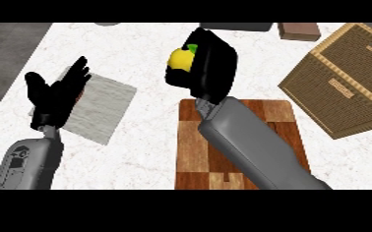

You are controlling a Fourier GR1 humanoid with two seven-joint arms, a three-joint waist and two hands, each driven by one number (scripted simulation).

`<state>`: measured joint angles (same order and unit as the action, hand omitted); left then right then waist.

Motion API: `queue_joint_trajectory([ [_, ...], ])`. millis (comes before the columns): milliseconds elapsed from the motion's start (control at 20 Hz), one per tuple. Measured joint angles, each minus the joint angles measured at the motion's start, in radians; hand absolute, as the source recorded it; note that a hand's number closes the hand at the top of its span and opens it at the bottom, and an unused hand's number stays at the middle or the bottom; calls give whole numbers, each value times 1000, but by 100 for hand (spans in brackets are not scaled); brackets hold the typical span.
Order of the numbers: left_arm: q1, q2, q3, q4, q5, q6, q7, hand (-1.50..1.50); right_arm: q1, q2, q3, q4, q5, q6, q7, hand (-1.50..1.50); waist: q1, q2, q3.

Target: Pick the lemon from the cutting board and place it in the basket

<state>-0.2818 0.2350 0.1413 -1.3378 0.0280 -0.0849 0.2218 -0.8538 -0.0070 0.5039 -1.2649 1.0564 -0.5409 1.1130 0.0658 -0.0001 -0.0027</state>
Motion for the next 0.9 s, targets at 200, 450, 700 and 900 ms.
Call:
queue_joint_trajectory([
  [200,8,5,7,0,-2,5,-3,0,-131,-1,-25,69,51,33,66,150,-13,-1,0],
  [450,17,15,20,-11,10,-4,3,0,-278,-1,-121,178,94,43,84,150,-24,0,1],
  [700,45,23,33,-25,18,-11,-5,0,-370,-7,-237,280,151,41,70,150,-36,0,1],
  [900,61,17,29,-56,12,3,5,0,-424,-45,-322,356,192,53,60,150,-44,0,1],
])
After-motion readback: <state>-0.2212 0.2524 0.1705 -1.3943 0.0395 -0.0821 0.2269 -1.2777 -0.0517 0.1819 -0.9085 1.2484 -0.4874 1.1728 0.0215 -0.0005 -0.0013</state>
